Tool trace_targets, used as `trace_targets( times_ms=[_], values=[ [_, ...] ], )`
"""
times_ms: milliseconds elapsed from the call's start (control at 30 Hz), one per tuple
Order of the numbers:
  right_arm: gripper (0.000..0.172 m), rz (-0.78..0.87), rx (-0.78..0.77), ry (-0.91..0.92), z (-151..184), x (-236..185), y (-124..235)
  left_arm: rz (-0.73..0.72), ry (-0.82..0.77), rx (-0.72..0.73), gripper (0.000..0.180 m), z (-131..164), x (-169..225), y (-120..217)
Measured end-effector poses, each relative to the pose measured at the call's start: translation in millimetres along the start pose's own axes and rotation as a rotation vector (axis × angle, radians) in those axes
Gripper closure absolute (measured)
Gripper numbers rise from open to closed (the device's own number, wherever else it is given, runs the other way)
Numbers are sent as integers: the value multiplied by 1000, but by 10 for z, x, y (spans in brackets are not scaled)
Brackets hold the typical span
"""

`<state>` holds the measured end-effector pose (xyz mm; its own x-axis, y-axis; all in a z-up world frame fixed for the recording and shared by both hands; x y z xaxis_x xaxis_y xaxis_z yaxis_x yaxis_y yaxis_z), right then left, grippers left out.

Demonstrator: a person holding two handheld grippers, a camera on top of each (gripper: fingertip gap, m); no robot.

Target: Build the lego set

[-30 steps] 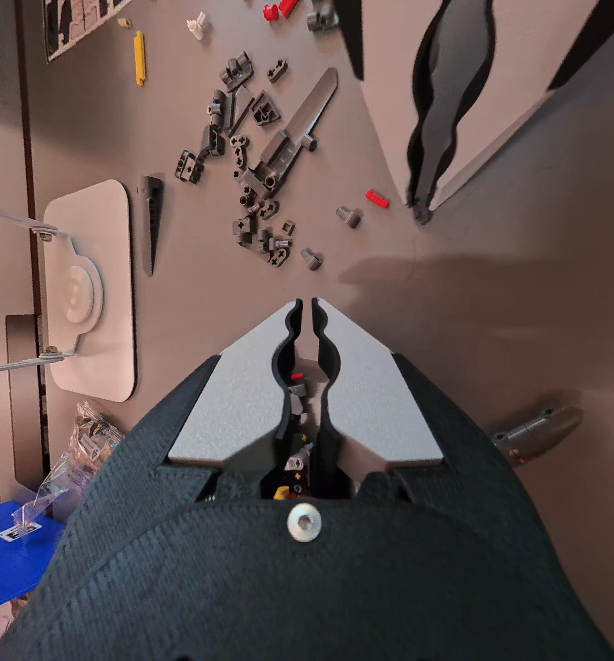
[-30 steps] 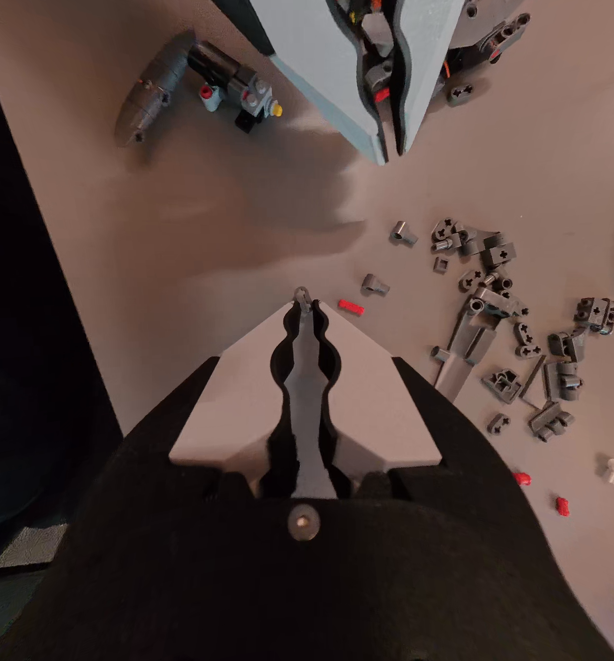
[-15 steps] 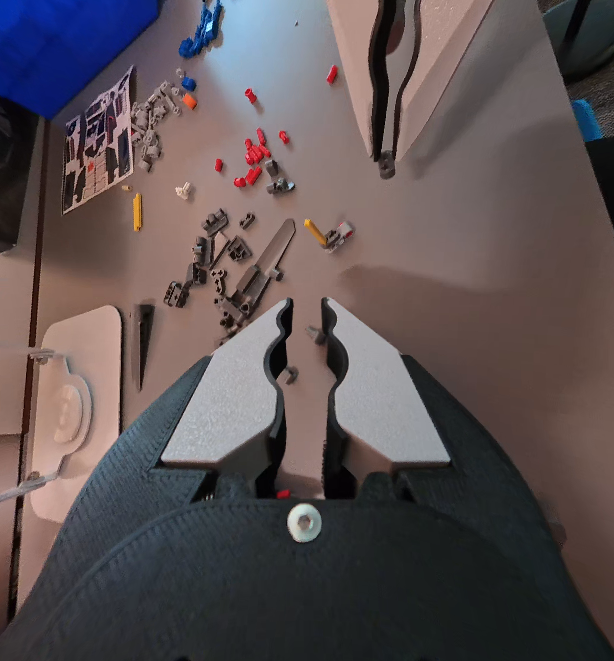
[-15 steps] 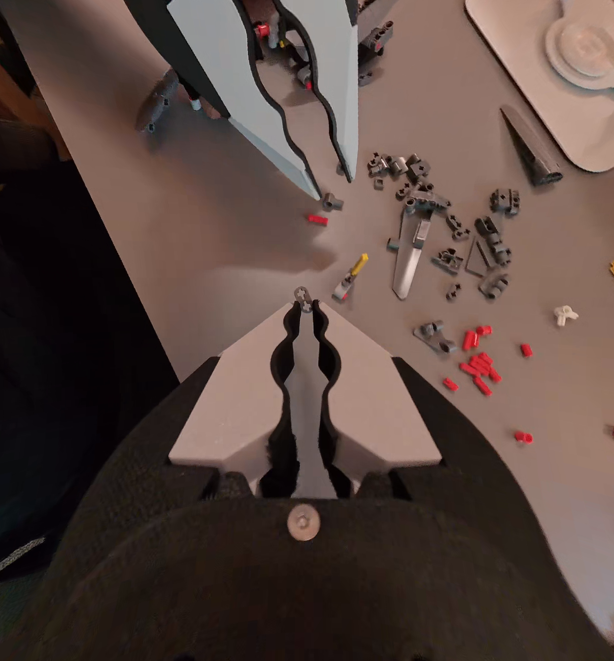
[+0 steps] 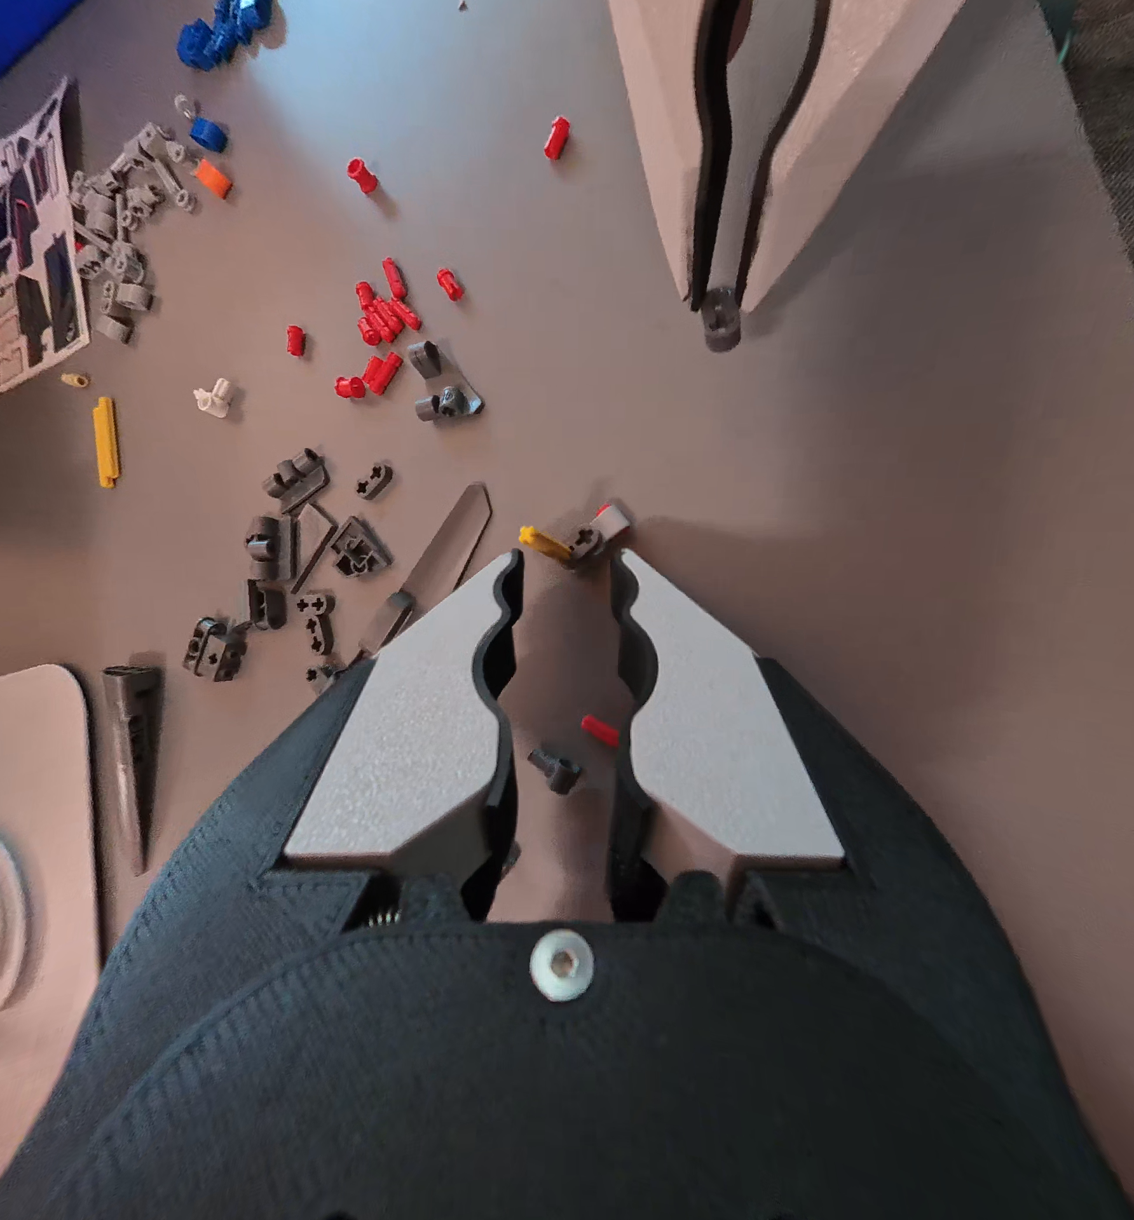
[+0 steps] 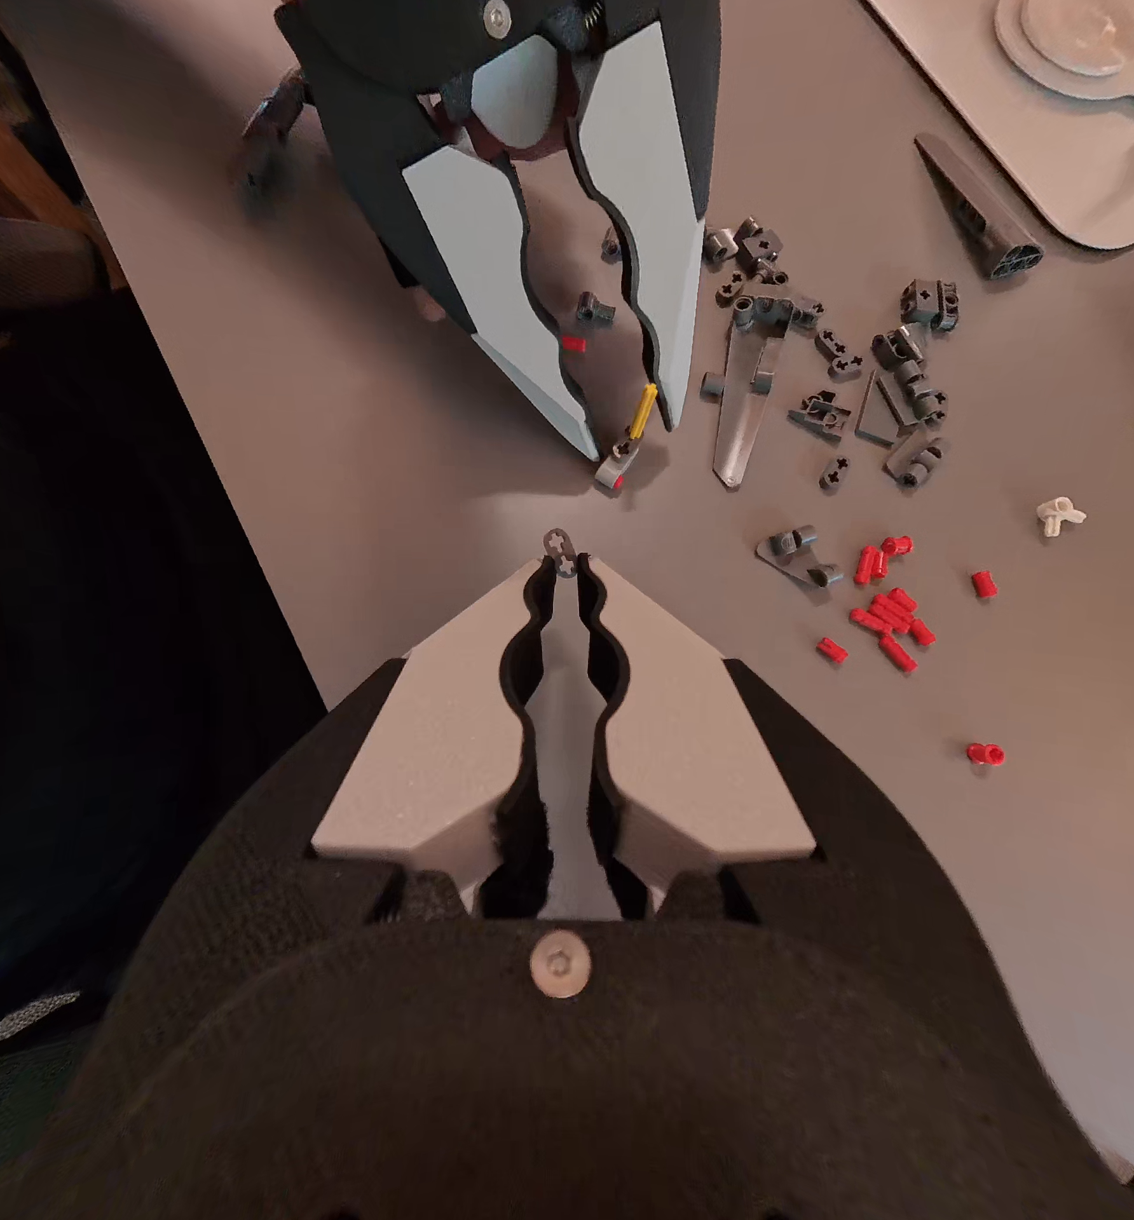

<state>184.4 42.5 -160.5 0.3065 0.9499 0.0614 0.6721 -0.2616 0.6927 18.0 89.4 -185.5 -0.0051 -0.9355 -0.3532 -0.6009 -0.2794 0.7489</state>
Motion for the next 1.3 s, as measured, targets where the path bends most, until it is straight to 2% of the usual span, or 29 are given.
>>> trace_targets(
  times_ms=[33, 300, 667, 867, 1133, 1300],
  values=[
    [168, -1, 4, -1, 6, 7, -4, 10, 15, 0, 156, -7, -8, -9],
    [168, 0, 32, 9, 11, 35, 17, 12, 16, -17, 179, -34, 15, -61],
    [168, 5, 37, 32, -54, 78, 17, -62, 121, -47, 179, 79, -62, -22],
    [168, 7, 39, 37, -115, 103, -22, -69, 150, -28, 161, 91, -48, 42],
    [168, 23, 33, 48, -236, 148, -52, -96, 150, 11, 163, 125, -97, 264],
    [168, 20, 15, 48, -278, 192, -98, -72, 146, 0, 164, 191, -81, 271]
  ],
)
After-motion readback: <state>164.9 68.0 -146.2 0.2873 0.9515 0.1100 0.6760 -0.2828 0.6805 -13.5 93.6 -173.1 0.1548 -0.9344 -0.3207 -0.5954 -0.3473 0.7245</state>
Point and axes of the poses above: each gripper's, where its closed fingertips meet, y back along the fingers, z out of its underside, x = y × z across the jaws, the point moved 10 cm from there along y, back along the fingers, and after that the axes turned 1 degree about -z, right-handed, at the moved point
